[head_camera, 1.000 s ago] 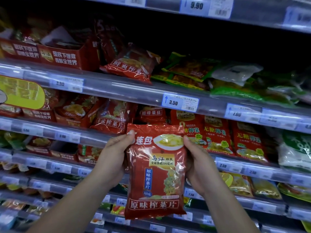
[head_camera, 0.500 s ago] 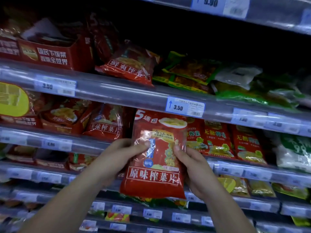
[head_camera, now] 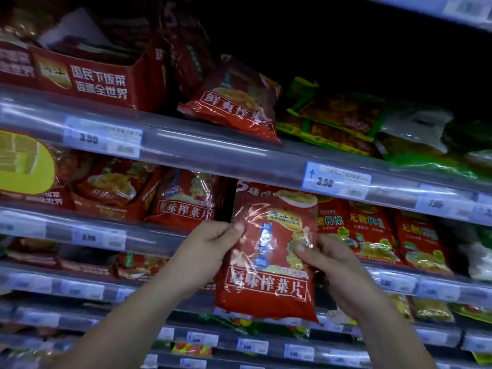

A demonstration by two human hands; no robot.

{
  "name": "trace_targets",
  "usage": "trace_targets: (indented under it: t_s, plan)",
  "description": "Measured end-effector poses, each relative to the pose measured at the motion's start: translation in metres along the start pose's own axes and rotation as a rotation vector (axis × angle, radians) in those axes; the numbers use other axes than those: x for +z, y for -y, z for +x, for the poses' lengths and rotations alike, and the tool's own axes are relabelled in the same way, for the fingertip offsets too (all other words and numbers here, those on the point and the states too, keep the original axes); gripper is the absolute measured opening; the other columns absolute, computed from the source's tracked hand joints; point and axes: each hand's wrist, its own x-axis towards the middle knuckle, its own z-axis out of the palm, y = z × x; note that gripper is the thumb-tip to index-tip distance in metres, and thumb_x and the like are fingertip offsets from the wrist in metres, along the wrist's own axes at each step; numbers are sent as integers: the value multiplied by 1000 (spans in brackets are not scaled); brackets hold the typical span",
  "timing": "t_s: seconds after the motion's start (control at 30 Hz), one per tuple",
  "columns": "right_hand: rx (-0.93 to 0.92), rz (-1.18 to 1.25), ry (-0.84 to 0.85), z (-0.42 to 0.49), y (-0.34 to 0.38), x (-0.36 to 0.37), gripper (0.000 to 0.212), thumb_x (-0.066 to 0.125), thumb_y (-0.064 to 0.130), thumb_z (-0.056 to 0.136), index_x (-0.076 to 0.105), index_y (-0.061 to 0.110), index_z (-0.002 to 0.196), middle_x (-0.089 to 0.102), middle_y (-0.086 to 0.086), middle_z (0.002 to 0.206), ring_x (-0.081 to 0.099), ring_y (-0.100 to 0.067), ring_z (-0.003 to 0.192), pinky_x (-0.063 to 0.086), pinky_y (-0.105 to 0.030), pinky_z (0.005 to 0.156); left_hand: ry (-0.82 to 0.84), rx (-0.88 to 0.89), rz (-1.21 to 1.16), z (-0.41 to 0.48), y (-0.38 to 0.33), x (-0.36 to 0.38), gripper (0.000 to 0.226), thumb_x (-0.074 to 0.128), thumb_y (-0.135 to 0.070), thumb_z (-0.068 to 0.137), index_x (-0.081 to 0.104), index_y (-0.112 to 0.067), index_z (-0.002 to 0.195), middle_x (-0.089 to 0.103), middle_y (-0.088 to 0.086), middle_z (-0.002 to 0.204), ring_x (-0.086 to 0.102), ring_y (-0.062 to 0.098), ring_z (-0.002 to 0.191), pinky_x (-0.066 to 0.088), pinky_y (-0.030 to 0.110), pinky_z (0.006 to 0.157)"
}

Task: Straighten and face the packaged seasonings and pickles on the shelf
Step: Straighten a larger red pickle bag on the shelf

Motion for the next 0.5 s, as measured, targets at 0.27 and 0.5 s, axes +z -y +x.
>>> trace_targets:
  t_s: [0.27,0.5]
  plan:
    - [-111,25,-357,54,5,2,33,78,27,78,71,12,107,81,-1,94,75,-25,91,58,-46,85,-238,90,58,19,-3,-53,36,39,-17,107,73,-10,103,78,11,84,72,23,72,59,28,65]
    - [-189,-313,-465,103,17,12,25,73,21,90,66,20,114,68,-10,128,61,-22,120,41,-30,104,-366,140,187,20,6,-92,50,34,-36,106,78,-18,90,79,6,81,73,22,72,60,36,68]
